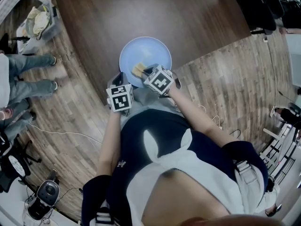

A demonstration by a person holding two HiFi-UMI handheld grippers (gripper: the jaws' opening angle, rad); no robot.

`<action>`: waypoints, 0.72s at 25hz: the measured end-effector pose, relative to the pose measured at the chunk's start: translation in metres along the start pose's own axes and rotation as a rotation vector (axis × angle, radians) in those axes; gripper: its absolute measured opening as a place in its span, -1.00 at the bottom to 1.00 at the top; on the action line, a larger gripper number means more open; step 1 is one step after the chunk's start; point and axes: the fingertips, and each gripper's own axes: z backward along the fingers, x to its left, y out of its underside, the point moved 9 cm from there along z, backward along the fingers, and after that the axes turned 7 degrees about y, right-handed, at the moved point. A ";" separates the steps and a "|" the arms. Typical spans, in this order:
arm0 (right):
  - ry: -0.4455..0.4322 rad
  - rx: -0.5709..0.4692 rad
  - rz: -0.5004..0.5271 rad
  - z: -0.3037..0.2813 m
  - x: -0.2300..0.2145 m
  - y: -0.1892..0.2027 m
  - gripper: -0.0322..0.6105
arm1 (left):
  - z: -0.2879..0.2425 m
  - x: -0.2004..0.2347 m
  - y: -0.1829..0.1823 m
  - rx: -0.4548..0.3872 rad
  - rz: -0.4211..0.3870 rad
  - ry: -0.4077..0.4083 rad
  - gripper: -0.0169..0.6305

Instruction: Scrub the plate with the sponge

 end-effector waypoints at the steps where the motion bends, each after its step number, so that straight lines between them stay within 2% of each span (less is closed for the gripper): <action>1: -0.002 0.003 0.003 0.000 0.001 0.000 -0.83 | 0.000 0.000 0.000 0.000 0.001 0.000 -0.94; 18: -0.141 0.045 0.048 -0.005 0.019 0.008 -0.83 | 0.005 0.004 0.000 -0.011 0.002 -0.011 -0.94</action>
